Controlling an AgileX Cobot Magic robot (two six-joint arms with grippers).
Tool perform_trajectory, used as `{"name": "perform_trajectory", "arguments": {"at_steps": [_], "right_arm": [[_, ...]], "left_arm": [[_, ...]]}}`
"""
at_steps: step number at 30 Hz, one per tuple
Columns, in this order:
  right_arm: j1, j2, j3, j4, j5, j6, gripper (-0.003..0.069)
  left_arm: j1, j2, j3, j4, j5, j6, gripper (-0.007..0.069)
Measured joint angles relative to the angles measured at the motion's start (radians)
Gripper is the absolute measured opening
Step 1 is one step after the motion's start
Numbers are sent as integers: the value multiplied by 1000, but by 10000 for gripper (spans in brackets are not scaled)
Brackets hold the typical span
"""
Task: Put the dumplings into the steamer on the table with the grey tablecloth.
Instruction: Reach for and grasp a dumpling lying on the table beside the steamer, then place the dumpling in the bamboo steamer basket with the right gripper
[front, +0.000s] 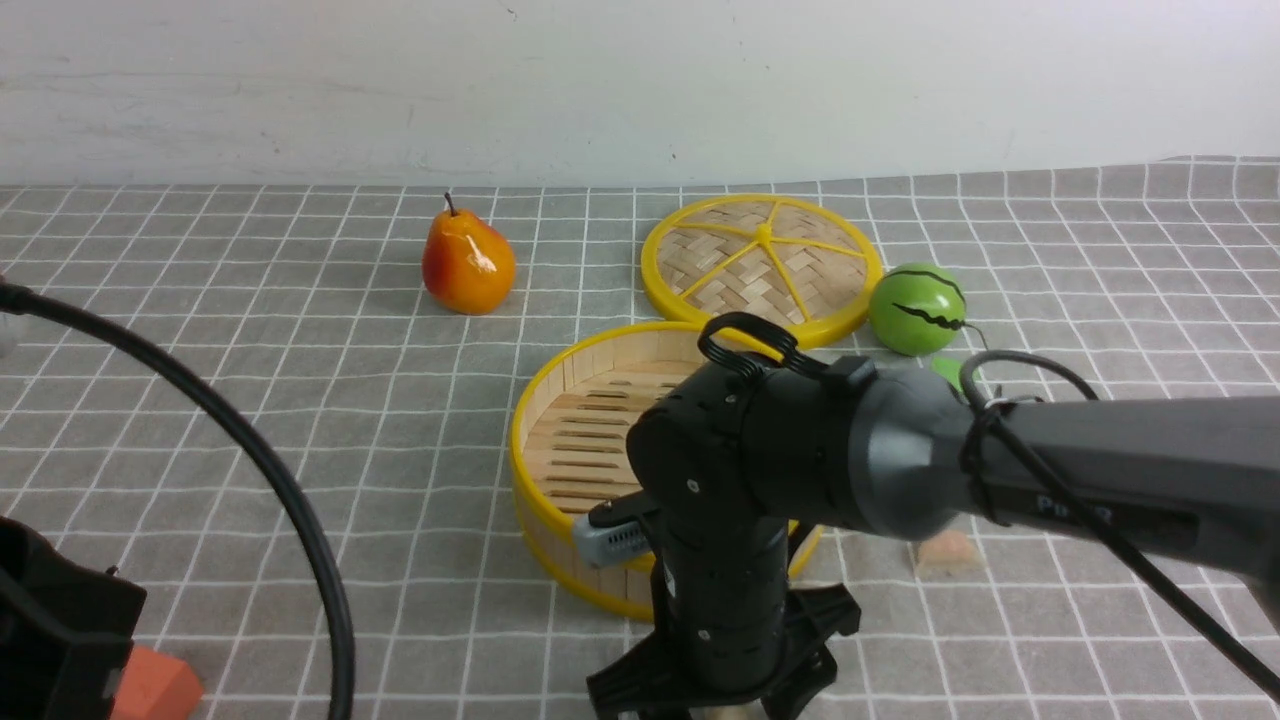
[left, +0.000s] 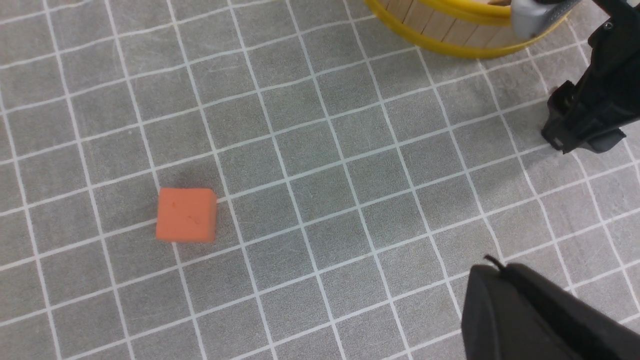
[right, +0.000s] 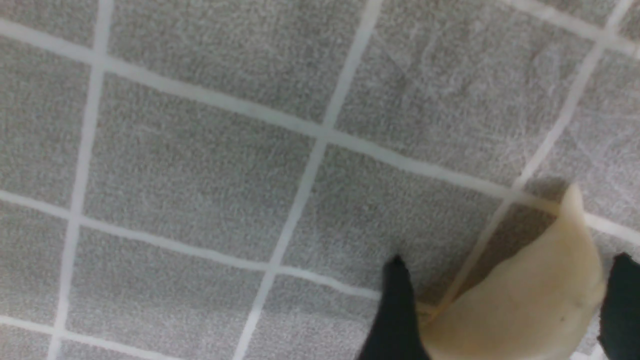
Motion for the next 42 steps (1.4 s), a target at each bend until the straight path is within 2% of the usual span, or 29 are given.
{"name": "perform_trajectory", "arguments": {"at_steps": [9, 18, 25, 32, 42], "right_arm": [[0, 2, 0, 12, -3, -23, 249], [0, -87, -15, 43, 18, -178, 246], [-31, -150, -230, -98, 111, -226, 246], [-130, 50, -497, -136, 32, -227, 246], [-135, 337, -755, -141, -42, -227, 249]], "left_arm": [[0, 0, 0, -2, 1, 0, -11], [0, 0, 0, -2, 5, 0, -6], [0, 0, 0, -2, -8, 0, -3], [0, 0, 0, -2, -26, 0, -1], [0, 0, 0, -2, -28, 0, 7]]}}
